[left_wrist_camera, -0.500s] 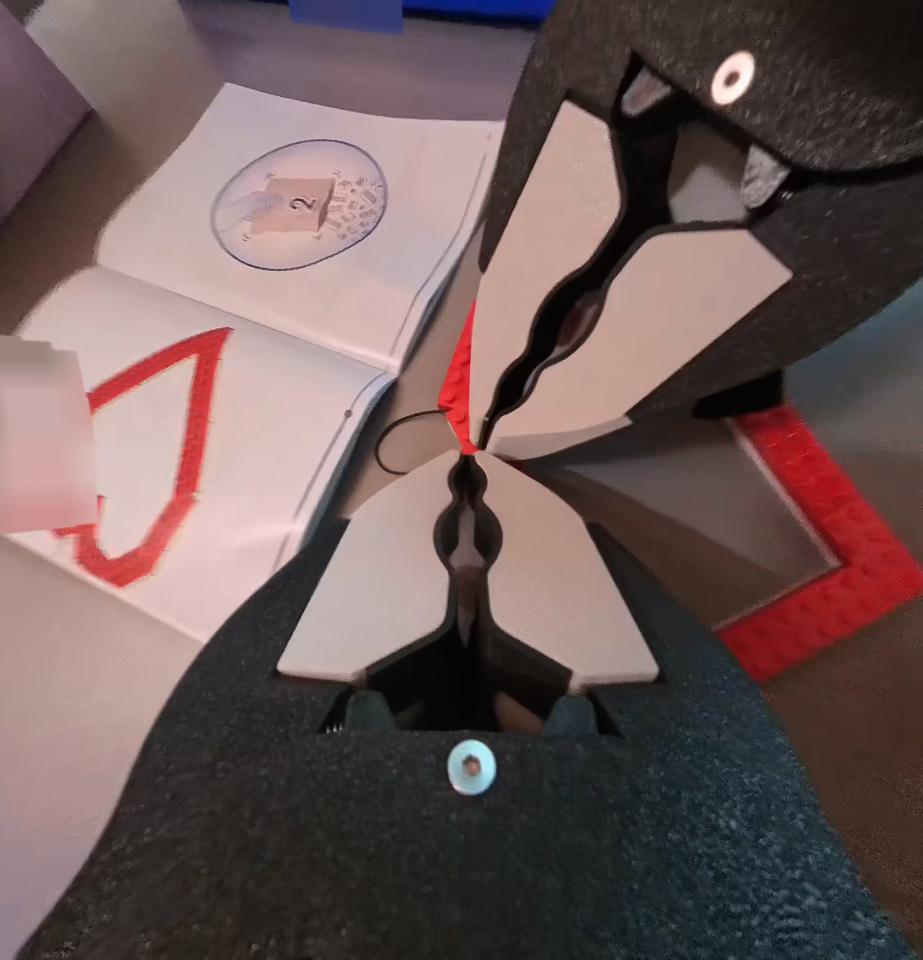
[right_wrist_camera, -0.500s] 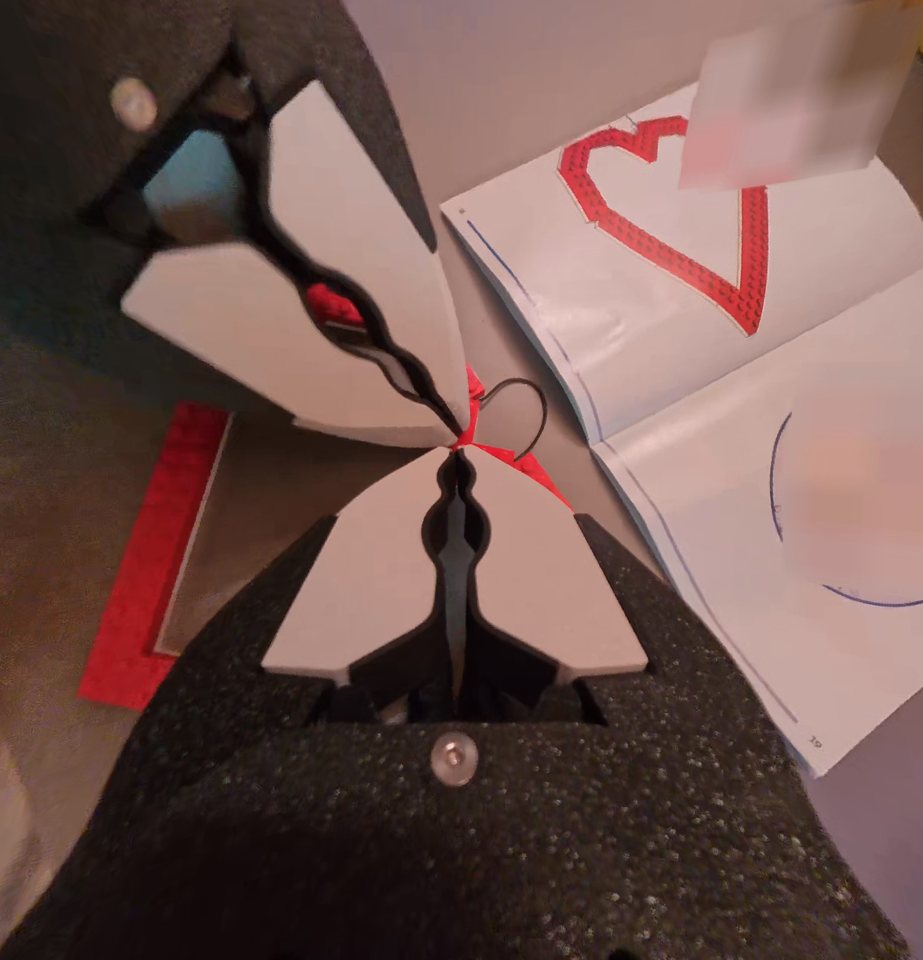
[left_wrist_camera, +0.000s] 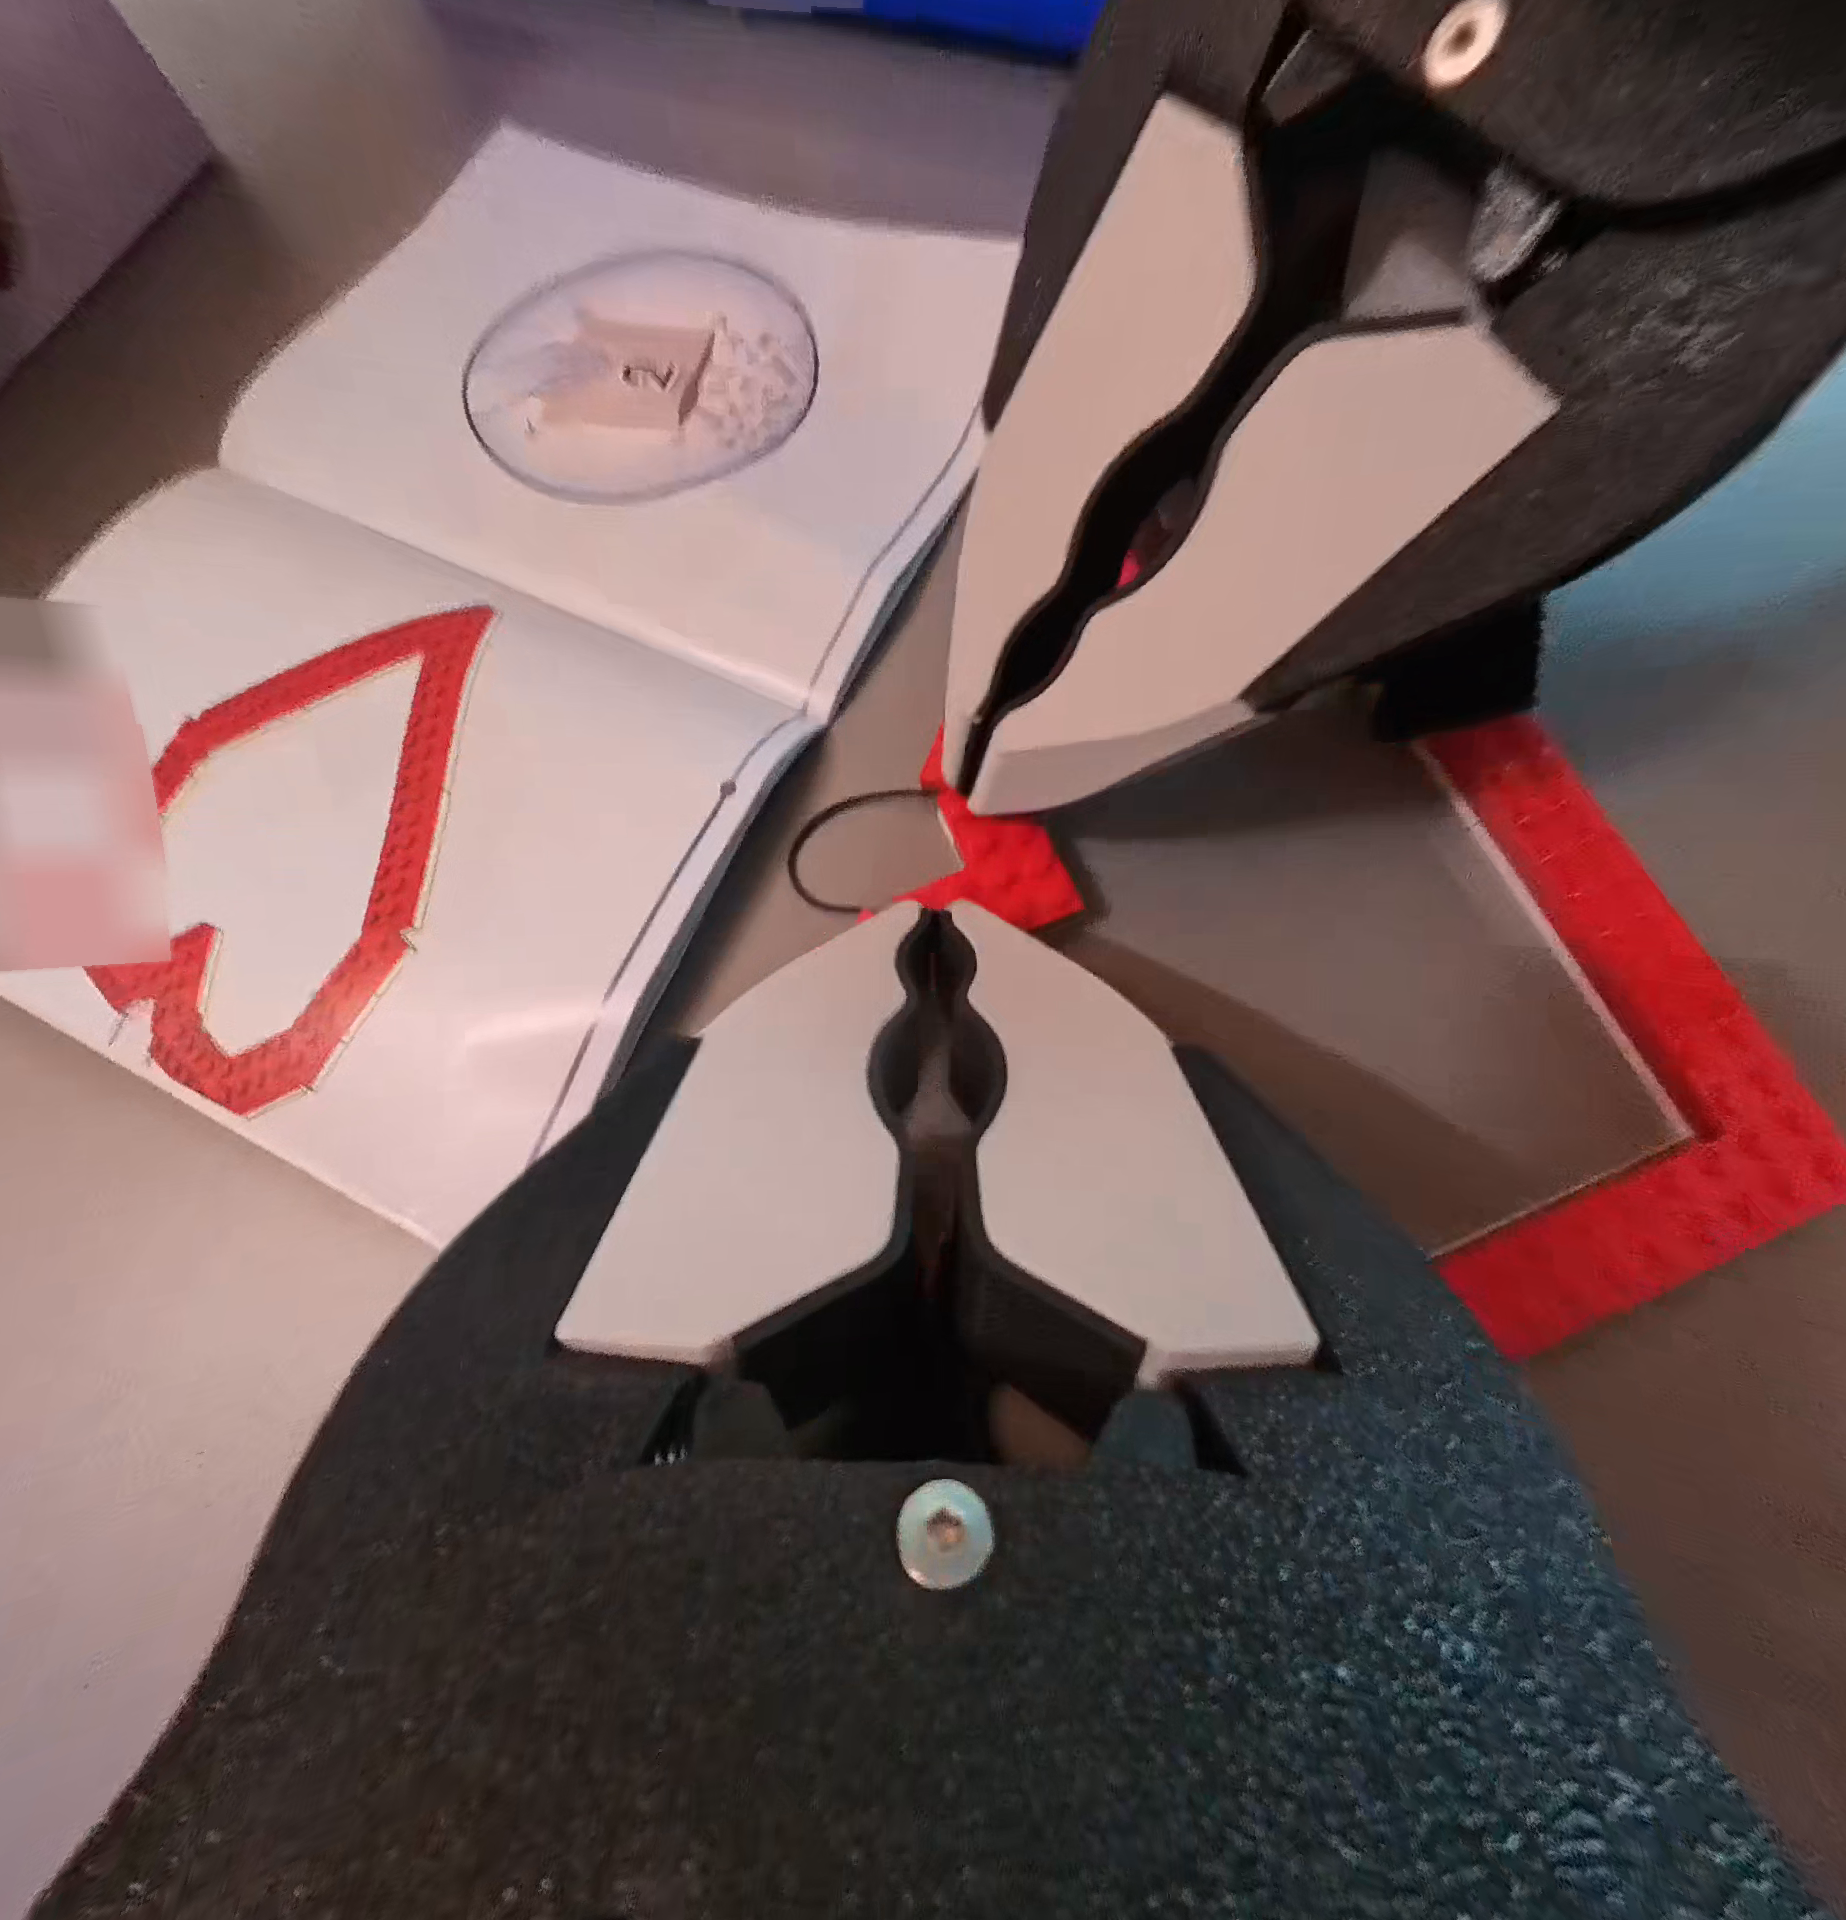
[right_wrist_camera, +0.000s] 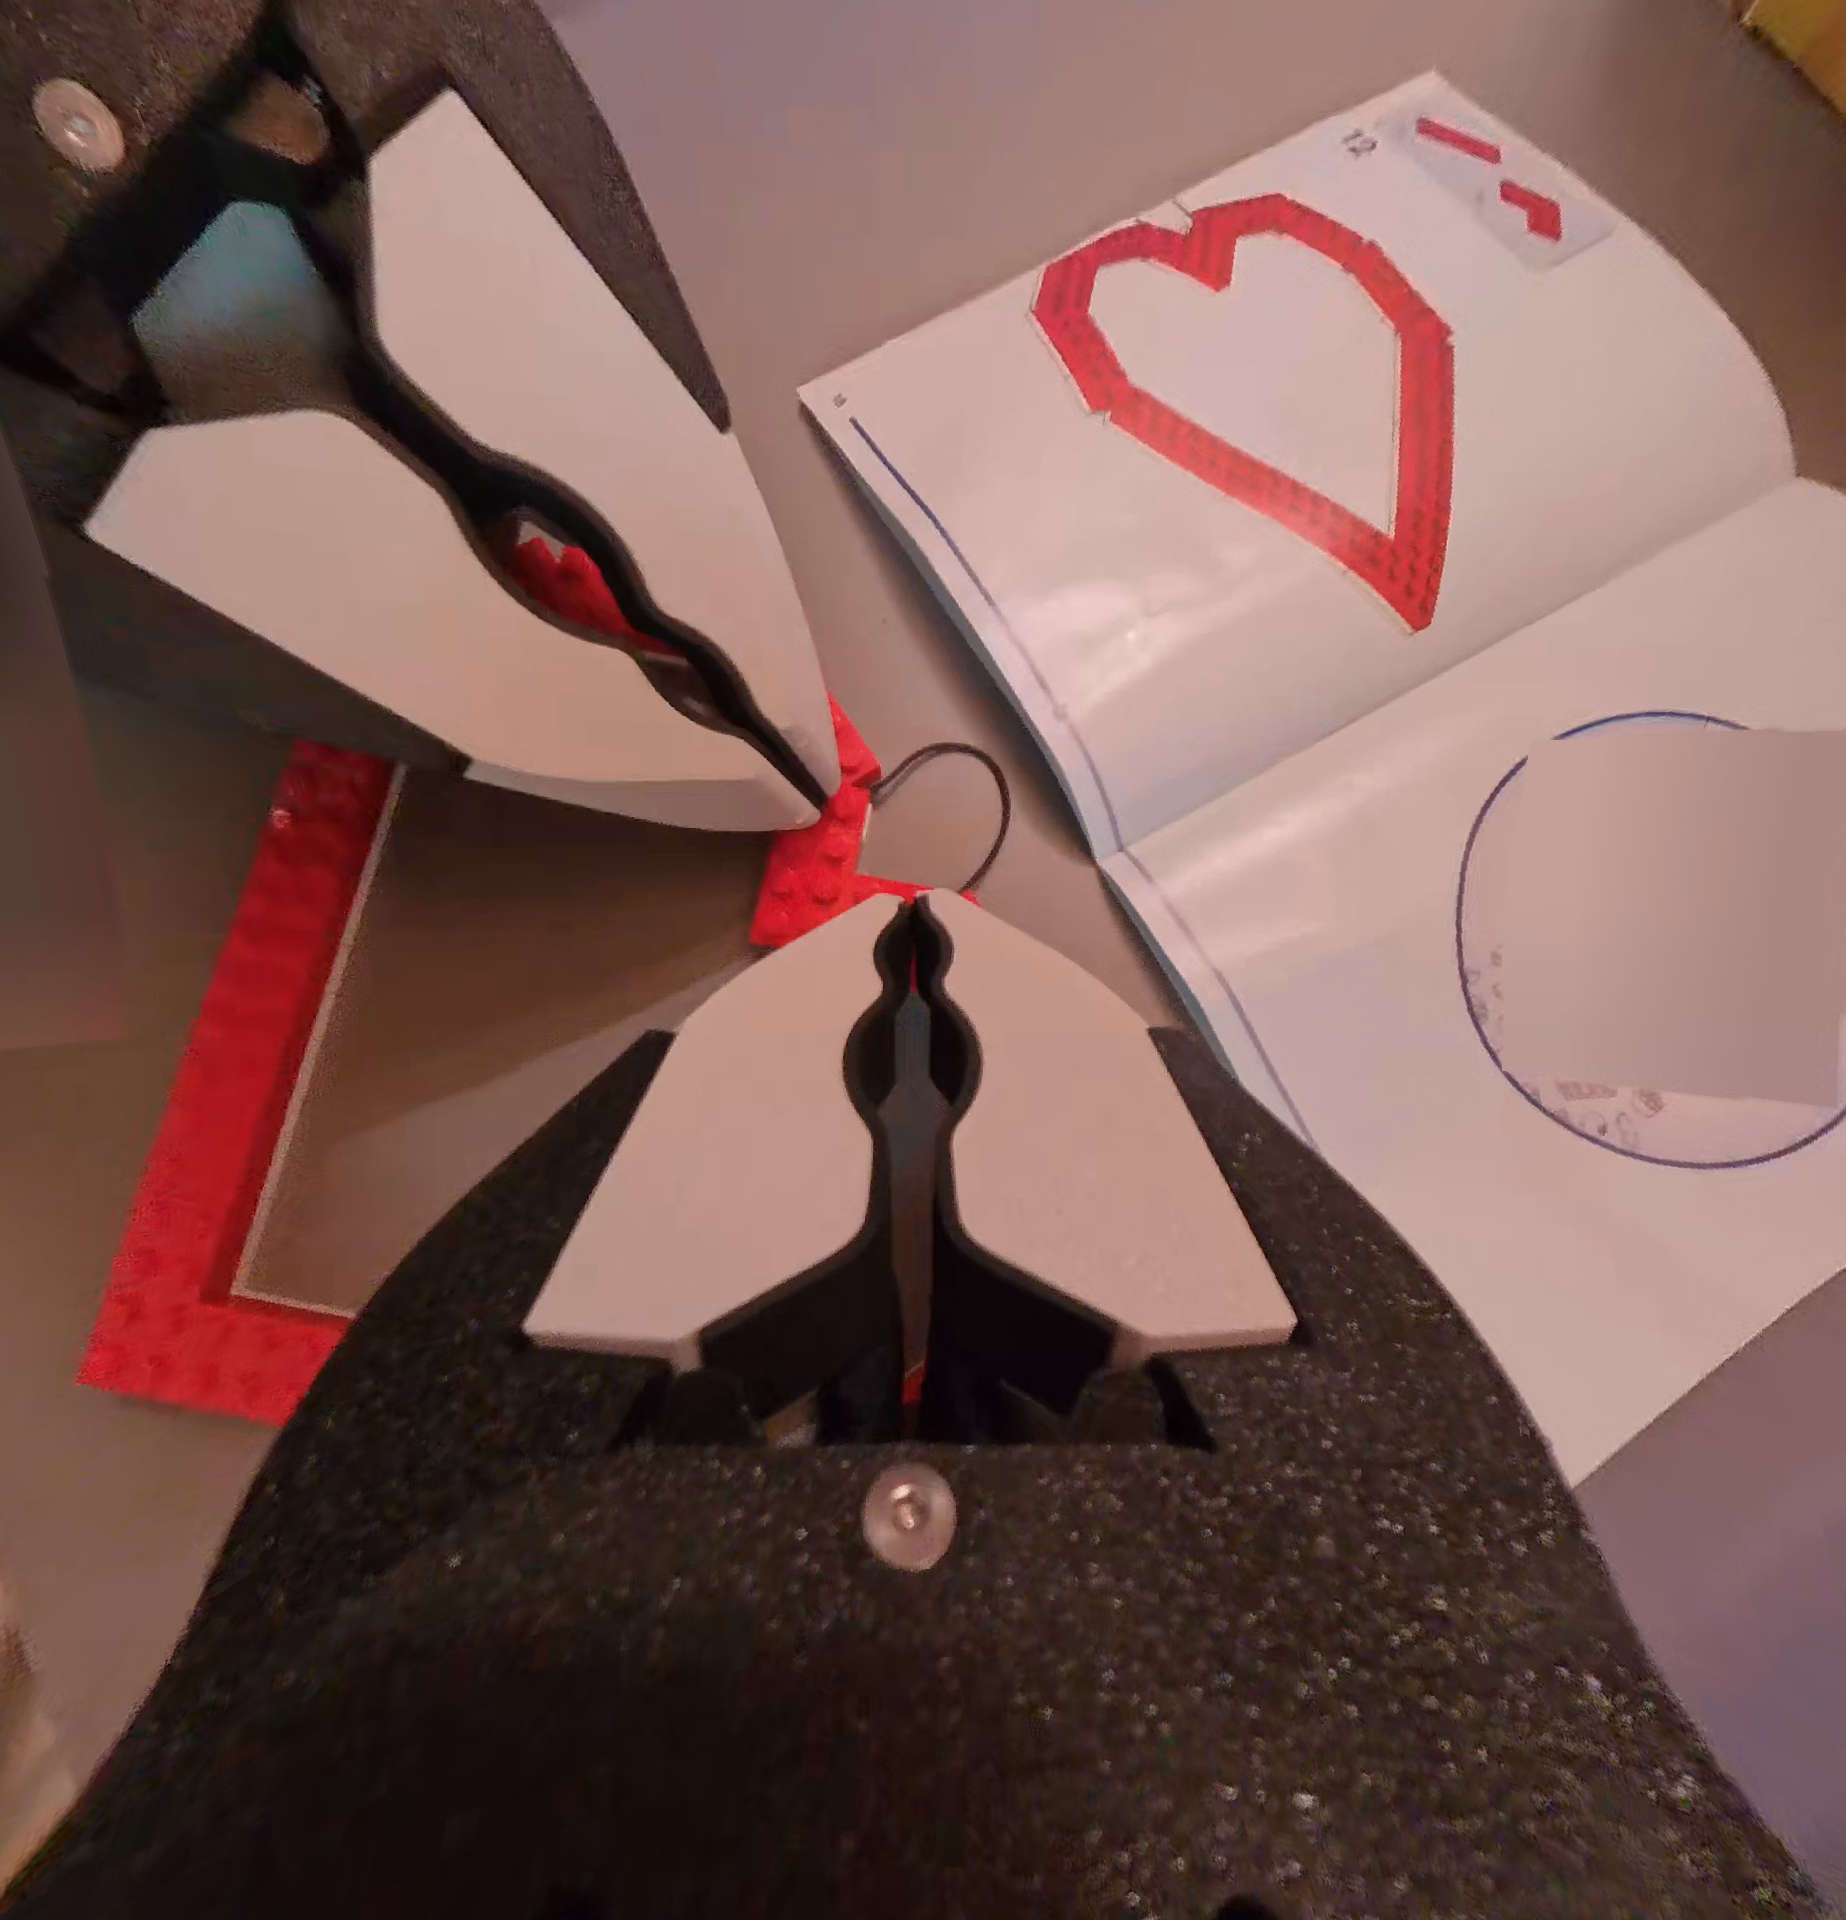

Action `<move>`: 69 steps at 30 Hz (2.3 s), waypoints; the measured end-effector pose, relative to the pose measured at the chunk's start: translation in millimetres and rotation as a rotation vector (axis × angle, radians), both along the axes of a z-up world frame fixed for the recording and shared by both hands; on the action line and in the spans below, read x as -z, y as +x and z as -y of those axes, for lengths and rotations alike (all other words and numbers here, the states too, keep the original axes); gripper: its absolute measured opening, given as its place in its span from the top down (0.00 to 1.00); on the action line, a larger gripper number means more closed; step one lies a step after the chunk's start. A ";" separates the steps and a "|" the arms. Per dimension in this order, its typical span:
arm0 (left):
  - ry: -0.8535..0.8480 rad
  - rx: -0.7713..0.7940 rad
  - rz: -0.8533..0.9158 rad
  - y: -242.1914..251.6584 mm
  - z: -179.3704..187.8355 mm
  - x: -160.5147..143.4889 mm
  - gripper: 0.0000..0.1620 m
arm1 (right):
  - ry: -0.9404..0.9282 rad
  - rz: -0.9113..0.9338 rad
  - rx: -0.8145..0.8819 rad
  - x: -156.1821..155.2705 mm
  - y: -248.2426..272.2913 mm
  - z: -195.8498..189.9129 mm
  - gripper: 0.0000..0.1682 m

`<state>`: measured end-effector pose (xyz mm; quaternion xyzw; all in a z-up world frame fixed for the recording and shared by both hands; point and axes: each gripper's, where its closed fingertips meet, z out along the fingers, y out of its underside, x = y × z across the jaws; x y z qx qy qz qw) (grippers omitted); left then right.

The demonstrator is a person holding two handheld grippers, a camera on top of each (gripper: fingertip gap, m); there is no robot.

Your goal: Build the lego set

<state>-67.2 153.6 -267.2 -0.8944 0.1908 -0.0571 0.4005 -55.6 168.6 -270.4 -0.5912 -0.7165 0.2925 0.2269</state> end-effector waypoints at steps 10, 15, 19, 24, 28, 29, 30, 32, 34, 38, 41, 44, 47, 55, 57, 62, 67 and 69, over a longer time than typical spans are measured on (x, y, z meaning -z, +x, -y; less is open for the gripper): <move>-0.050 0.001 -0.003 -0.9 0.1 3.0 1.00 | 0.106 0.132 0.019 2.2 2.3 0.9 0.99; -0.060 -0.005 -0.047 -0.7 -0.4 2.3 1.00 | 0.110 0.131 0.033 1.7 1.8 1.0 0.99; -0.034 -0.054 0.160 -4.1 1.9 -13.0 0.98 | -0.017 0.021 0.020 -2.4 -1.7 4.5 1.00; 0.097 -0.140 0.230 -32.5 19.1 -40.4 0.98 | -0.095 -0.119 0.037 -27.7 1.9 3.1 0.98; 0.031 -0.115 0.108 -38.2 21.0 -21.3 0.99 | -0.027 -0.034 -0.043 -14.1 5.7 18.2 0.99; 0.025 -0.106 0.096 -37.3 18.7 -19.2 0.98 | -0.018 -0.028 -0.048 -13.0 4.6 19.1 0.98; 0.024 -0.089 0.092 -34.6 15.9 -18.6 0.98 | -0.009 -0.022 -0.048 -12.1 3.7 18.7 0.98; 0.036 -0.040 0.097 -26.6 9.9 -19.5 0.98 | 0.008 0.004 -0.040 -9.2 3.5 16.1 0.98; 0.028 0.010 0.100 -19.9 5.5 -18.6 0.98 | 0.021 0.036 -0.041 -5.8 4.5 15.1 0.98; 0.021 0.129 0.135 1.3 2.2 -18.4 0.97 | 0.024 0.051 -0.060 -4.7 3.6 22.0 0.98; -0.018 0.145 0.099 4.3 2.2 -6.1 0.99 | 0.047 0.077 -0.045 -0.5 4.2 20.8 0.98; -0.064 0.138 0.107 8.2 4.9 1.3 1.00 | 0.021 0.095 -0.009 -0.1 4.5 20.3 0.98; -0.077 0.128 0.072 7.6 4.0 2.3 1.00 | 0.062 0.138 0.003 0.5 5.2 20.2 0.98; -0.122 0.126 -0.010 4.9 8.4 -0.2 1.00 | 0.010 0.086 -0.014 -0.8 6.6 22.6 0.97; -0.059 0.117 -0.012 -0.6 5.3 -15.6 1.00 | -0.046 0.010 0.021 -12.8 4.5 14.0 0.94; -0.084 0.114 0.059 -1.1 5.3 -12.7 1.00 | 0.035 -0.018 0.027 -17.1 -0.3 -0.6 1.00; -0.110 0.116 0.030 4.1 1.7 2.2 1.00 | 0.010 0.002 -0.034 -2.1 -9.4 12.0 1.00; -0.114 0.103 0.039 4.0 1.7 2.7 1.00 | 0.007 0.010 -0.017 -1.0 -9.5 12.4 1.00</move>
